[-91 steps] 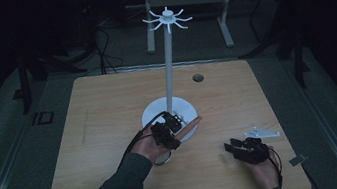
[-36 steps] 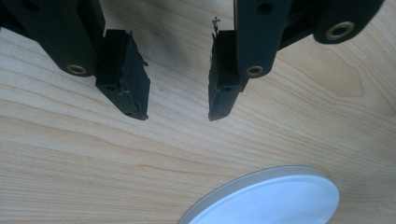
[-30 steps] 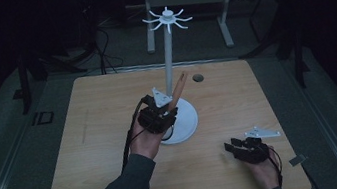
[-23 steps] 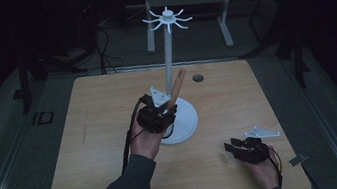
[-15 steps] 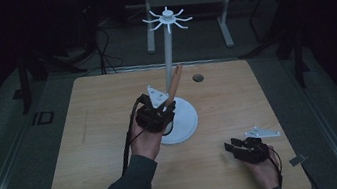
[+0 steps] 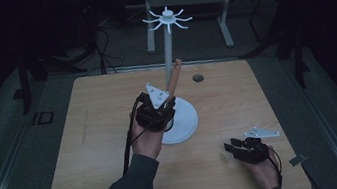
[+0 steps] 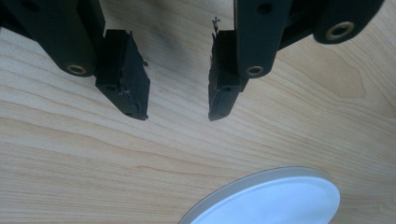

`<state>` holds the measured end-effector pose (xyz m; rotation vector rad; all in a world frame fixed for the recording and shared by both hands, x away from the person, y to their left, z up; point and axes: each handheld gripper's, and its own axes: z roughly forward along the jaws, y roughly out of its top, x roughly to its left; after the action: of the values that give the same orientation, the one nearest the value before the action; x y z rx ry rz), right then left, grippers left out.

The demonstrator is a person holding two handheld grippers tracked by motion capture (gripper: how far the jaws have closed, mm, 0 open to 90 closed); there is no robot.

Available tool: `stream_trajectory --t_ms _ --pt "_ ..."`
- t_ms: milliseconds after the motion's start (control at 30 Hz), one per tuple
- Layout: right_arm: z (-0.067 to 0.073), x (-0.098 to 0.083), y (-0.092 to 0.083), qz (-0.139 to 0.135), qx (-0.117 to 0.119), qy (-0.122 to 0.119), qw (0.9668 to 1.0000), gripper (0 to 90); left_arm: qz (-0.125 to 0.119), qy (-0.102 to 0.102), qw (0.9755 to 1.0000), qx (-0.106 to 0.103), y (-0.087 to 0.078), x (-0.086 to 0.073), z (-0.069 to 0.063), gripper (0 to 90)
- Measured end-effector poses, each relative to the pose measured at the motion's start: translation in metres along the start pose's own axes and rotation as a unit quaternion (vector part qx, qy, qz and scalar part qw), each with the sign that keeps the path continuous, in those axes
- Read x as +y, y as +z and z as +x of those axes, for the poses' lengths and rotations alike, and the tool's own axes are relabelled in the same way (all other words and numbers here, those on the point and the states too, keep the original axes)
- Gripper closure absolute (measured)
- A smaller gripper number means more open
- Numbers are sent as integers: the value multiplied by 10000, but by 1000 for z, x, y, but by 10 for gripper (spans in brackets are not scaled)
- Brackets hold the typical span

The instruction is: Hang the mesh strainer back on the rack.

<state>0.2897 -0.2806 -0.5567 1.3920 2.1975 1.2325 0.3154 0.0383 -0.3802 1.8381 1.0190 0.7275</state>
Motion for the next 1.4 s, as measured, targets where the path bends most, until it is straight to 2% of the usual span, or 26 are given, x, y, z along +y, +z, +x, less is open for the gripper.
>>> stream_trajectory --t_ms 833,1267,1400 --pt "1 0 1 24 8 -8 10000 582 -363 -30 9989 301 -9 9 -1 688" --pt "2 -1 2 56 17 -21 10000 581 -544 -141 9975 437 -12 13 -3 688" --pt "2 -1 3 58 20 -19 10000 581 -595 -119 9968 529 -14 15 -4 688"
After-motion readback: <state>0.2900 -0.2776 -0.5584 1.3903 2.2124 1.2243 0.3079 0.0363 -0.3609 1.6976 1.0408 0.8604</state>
